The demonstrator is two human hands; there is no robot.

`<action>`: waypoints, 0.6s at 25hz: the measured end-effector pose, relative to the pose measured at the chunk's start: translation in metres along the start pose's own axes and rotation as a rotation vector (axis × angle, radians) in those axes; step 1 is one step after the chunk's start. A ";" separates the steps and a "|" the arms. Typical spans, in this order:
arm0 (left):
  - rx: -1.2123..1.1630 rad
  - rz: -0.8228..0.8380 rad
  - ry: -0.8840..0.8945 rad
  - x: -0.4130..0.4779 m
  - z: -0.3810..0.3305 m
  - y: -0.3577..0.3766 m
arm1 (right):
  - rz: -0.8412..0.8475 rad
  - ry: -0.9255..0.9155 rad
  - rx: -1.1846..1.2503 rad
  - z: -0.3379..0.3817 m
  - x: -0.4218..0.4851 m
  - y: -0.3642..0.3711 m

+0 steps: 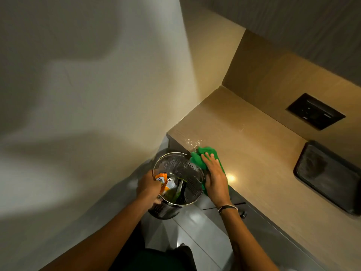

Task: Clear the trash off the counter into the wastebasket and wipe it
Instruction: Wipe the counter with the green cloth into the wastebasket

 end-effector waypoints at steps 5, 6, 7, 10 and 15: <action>-0.051 0.043 -0.026 0.010 0.006 -0.002 | 0.275 -0.067 0.226 0.033 -0.051 0.024; -0.046 0.046 -0.018 0.011 0.006 -0.003 | 0.247 -0.075 0.259 0.036 -0.053 0.019; -0.039 0.045 -0.008 0.012 0.005 -0.005 | 0.200 -0.065 0.290 0.037 -0.050 0.011; -0.036 0.014 0.023 0.015 0.000 -0.011 | -0.038 -0.024 0.285 0.031 -0.013 -0.022; -0.059 -0.023 0.008 0.021 -0.002 -0.018 | -0.329 0.255 0.134 -0.021 0.066 -0.058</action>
Point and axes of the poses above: each hand's wrist, its own x-axis towards the middle knuckle, its own y-axis out of the palm, z = x × y, the point moved 3 cm from there along x, towards the middle knuckle
